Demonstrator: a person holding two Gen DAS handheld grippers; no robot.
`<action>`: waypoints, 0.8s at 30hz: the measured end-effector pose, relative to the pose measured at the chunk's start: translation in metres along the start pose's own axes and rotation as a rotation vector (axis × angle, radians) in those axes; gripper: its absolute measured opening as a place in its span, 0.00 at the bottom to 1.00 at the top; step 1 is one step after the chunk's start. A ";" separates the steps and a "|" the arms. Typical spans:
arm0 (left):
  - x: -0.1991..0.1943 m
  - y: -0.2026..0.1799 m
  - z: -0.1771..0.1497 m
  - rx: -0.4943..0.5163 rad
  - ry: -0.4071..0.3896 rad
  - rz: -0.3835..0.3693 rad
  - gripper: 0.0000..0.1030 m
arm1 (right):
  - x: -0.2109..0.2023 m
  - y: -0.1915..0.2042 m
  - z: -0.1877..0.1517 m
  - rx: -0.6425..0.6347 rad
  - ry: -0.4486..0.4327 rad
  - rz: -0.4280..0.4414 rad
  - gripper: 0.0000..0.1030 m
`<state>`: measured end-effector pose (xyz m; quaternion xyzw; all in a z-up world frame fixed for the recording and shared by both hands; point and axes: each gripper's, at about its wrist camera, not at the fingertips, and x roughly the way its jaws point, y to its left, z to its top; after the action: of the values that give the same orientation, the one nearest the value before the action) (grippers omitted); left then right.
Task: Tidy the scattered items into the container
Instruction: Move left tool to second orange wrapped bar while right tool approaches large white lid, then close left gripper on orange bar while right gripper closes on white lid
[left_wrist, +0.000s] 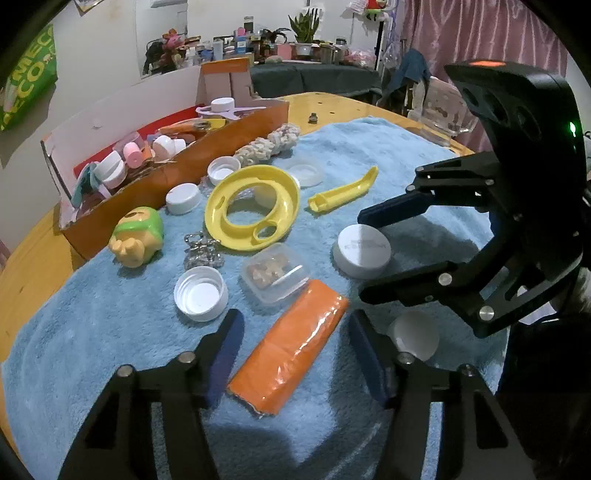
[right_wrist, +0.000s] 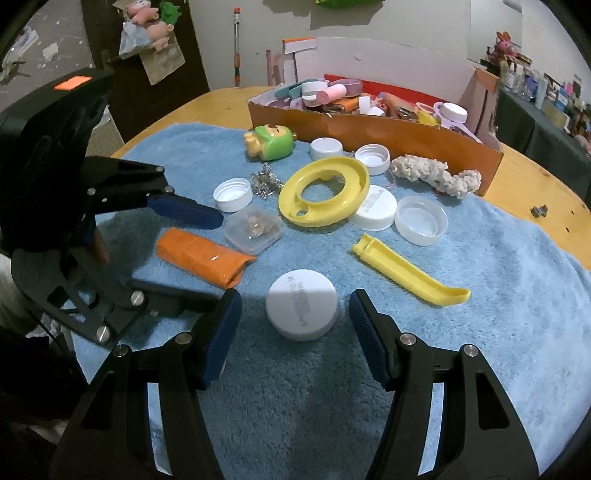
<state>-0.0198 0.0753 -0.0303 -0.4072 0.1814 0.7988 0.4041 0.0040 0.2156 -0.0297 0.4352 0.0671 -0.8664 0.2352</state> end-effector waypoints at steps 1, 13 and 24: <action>0.000 0.001 0.000 -0.003 0.000 0.003 0.57 | 0.000 0.000 0.000 -0.003 0.000 -0.002 0.58; -0.003 -0.003 0.000 -0.028 0.015 0.032 0.40 | 0.002 0.001 -0.002 -0.033 -0.006 -0.051 0.41; -0.002 -0.004 -0.001 -0.073 0.033 0.068 0.36 | 0.003 0.002 -0.002 -0.040 -0.011 -0.055 0.38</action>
<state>-0.0155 0.0760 -0.0288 -0.4283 0.1726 0.8112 0.3587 0.0047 0.2138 -0.0335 0.4237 0.0954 -0.8734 0.2203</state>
